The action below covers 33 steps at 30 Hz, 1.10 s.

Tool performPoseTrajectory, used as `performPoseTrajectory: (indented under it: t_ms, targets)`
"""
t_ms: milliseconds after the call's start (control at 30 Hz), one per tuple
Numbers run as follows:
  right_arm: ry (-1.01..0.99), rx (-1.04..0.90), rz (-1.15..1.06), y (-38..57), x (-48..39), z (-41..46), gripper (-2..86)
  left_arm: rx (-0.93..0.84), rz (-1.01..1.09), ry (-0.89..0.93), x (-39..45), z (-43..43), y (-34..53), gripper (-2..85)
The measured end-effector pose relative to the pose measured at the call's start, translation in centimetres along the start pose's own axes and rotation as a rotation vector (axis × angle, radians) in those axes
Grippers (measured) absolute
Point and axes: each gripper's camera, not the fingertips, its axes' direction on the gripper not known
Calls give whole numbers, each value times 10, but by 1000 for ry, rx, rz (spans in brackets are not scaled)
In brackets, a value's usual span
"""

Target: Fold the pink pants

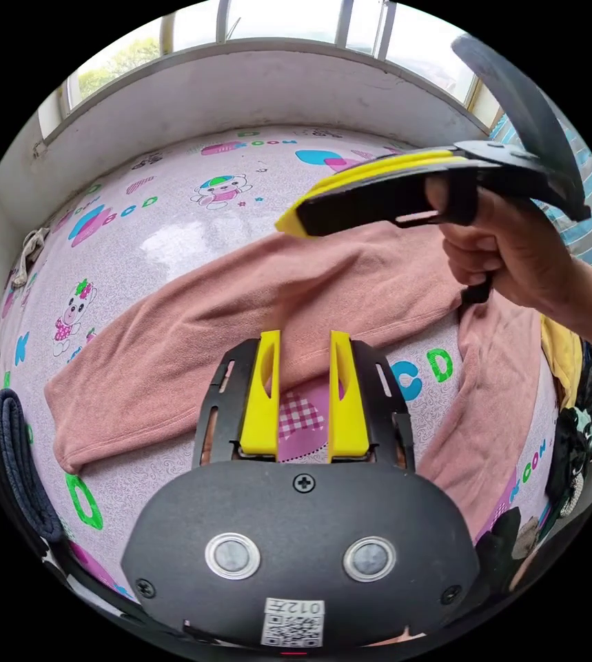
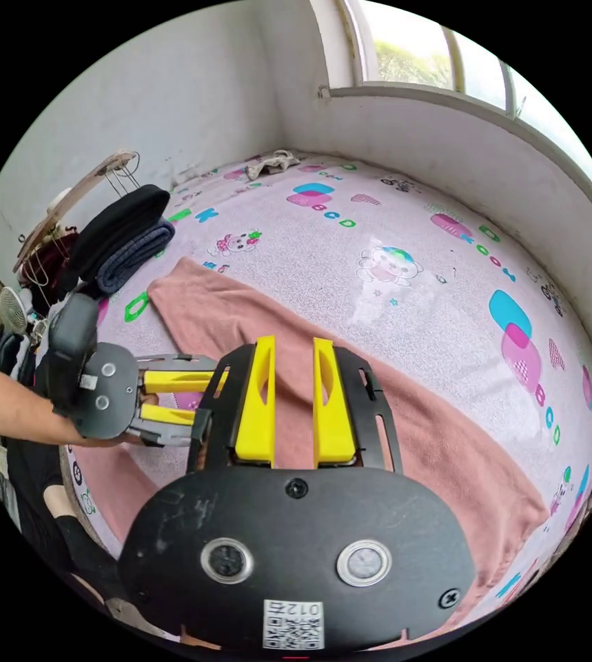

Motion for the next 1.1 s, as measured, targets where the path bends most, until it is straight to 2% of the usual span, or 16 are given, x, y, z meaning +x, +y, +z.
performPoseTrajectory:
  t_ms: [200, 233, 300, 500, 667, 733, 800, 867, 967, 1100]
  targets:
    - [186, -160, 39, -30, -7, 74, 118, 64, -1, -37, 5, -2, 3, 101]
    - [182, -82, 57, -32, -4, 73, 115, 64, 3, -45, 7, -2, 2, 102]
    - [172, -58, 100, -41, 4, 77, 114, 61, 17, -77, 13, -4, -1, 102]
    - [175, -43, 102, -65, 5, 86, 115, 61, -6, -49, 8, -9, -8, 104]
    - [82, -51, 126, -80, 7, 78, 115, 67, 11, -35, 8, -16, -15, 103]
    - [49, 3, 148, -80, 9, 62, 114, 94, 38, -33, 6, -30, -17, 103]
    - [88, 52, 161, -76, 11, 44, 115, 196, 2, -83, -11, -58, -23, 108]
    - [168, 63, 159, -70, 16, 30, 121, 208, -81, -117, -38, -67, -32, 112]
    - [221, 0, 176, -69, 23, 34, 133, 141, -204, -153, -82, -61, -48, 120]
    - [171, -68, 209, -79, 24, 53, 165, -16, -248, -191, -105, -27, -54, 134]
